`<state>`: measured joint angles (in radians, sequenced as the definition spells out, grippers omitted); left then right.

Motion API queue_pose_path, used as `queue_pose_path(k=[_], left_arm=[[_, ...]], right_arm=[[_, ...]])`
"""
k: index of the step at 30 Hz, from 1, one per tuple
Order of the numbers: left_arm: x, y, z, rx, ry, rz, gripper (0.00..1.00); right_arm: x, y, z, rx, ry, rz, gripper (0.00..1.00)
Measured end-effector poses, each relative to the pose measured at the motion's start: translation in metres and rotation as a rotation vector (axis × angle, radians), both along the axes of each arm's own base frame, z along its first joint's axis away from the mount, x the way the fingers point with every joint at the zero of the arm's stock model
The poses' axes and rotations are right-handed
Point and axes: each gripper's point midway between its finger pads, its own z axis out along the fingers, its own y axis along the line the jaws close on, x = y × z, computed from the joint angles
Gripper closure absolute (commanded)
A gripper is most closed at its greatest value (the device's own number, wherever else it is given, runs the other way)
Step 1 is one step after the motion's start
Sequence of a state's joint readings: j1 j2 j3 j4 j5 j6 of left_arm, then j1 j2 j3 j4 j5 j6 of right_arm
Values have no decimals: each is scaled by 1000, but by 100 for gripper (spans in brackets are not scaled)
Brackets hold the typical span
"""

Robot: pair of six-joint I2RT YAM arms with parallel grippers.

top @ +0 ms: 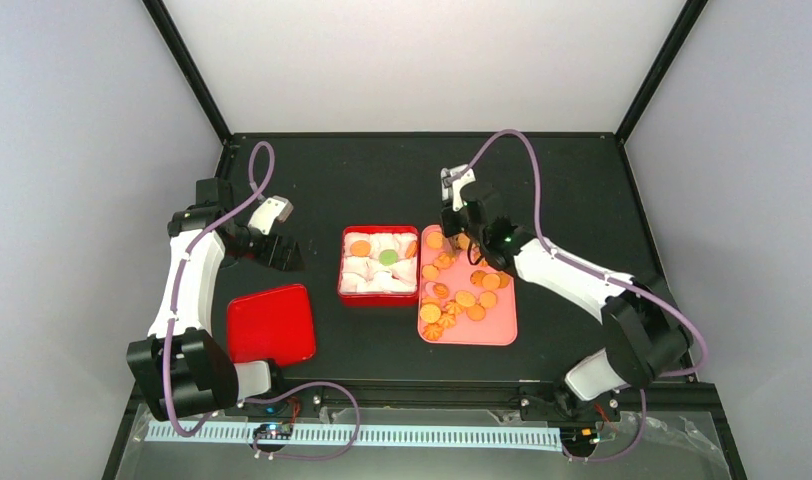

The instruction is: Pack the cookies

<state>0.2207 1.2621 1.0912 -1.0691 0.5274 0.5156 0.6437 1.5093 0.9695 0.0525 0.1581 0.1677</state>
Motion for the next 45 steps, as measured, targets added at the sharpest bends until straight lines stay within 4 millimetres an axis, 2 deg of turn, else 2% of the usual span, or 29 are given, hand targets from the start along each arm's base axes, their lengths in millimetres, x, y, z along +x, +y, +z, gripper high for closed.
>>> queue_pose_path(k=[6,10,15,22,28,33,39,45], left_arm=[[0,0,0,0,0,0,1],[0,0,0,0,0,0,1],[0,0,0,0,0,0,1],[0,0,0,0,1,0,1],[0,0,4,1,-4,0,1],[1,0,7,1,-9,0,1],[2,0,10,2,-12,-1,1],[1,0,9,1,-9,-1,1]], right_arm=[[-6,-4,27,28,-45,3,82],[-7,-5,30,35,-48,2,72],[-6,-4,19,33,-24,-5,63],[-10,-8,-19,8,52,-22,59],[-8,-9,-23,19,45,-41,59],[-8,-10,-24,33,37,-51,63],[-8,-10,-25,42,39,-54,81],[-8,-11,-22,39,34,-54,84]])
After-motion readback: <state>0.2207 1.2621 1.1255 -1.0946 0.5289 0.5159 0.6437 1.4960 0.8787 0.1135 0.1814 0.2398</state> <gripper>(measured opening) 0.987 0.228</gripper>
